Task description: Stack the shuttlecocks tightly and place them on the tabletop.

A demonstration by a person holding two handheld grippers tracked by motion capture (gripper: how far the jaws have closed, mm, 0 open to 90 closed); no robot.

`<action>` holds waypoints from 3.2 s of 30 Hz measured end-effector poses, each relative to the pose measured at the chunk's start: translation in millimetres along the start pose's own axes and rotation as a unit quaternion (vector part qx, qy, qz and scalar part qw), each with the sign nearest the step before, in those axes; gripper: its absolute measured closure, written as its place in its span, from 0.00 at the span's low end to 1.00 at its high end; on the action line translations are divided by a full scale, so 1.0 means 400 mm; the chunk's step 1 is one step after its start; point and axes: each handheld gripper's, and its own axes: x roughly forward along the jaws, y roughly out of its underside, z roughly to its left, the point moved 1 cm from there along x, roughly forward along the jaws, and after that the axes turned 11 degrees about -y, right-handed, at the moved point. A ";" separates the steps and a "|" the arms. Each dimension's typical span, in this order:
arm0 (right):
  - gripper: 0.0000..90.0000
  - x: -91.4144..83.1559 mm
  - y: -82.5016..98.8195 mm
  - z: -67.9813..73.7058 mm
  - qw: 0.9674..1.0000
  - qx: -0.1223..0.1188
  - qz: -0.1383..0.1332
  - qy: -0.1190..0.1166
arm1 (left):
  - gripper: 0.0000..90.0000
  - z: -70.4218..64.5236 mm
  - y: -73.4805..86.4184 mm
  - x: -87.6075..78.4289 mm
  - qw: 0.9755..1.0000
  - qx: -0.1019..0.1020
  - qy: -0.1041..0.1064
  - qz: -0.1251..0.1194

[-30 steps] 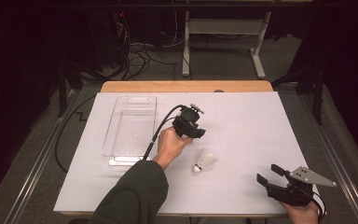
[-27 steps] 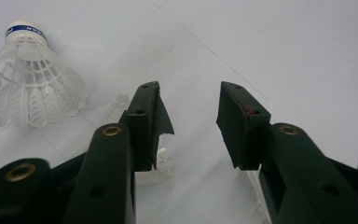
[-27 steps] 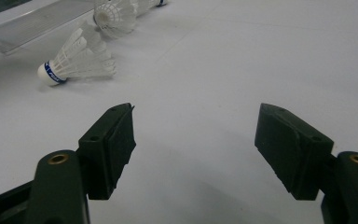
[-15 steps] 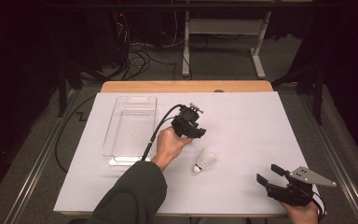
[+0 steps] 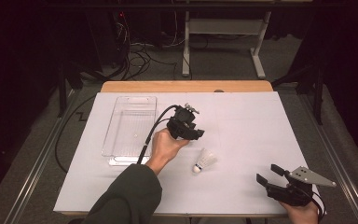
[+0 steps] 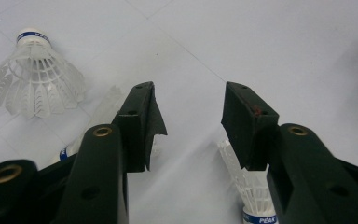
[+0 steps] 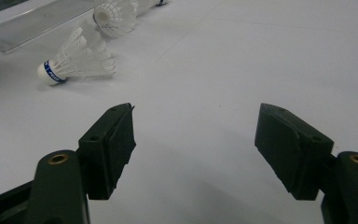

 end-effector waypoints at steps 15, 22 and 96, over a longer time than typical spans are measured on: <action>0.32 0.000 0.000 0.000 1.000 -0.001 0.000 0.000 | 0.54 0.013 0.043 -0.024 1.000 -0.020 -0.006 -0.007; 0.32 0.000 0.000 0.000 1.000 -0.001 0.000 0.000 | 0.47 0.011 0.055 -0.038 1.000 -0.024 -0.017 -0.002; 0.32 0.000 0.000 0.000 1.000 0.002 0.000 0.002 | 0.46 -0.001 0.238 -0.112 0.999 -0.034 -0.028 -0.027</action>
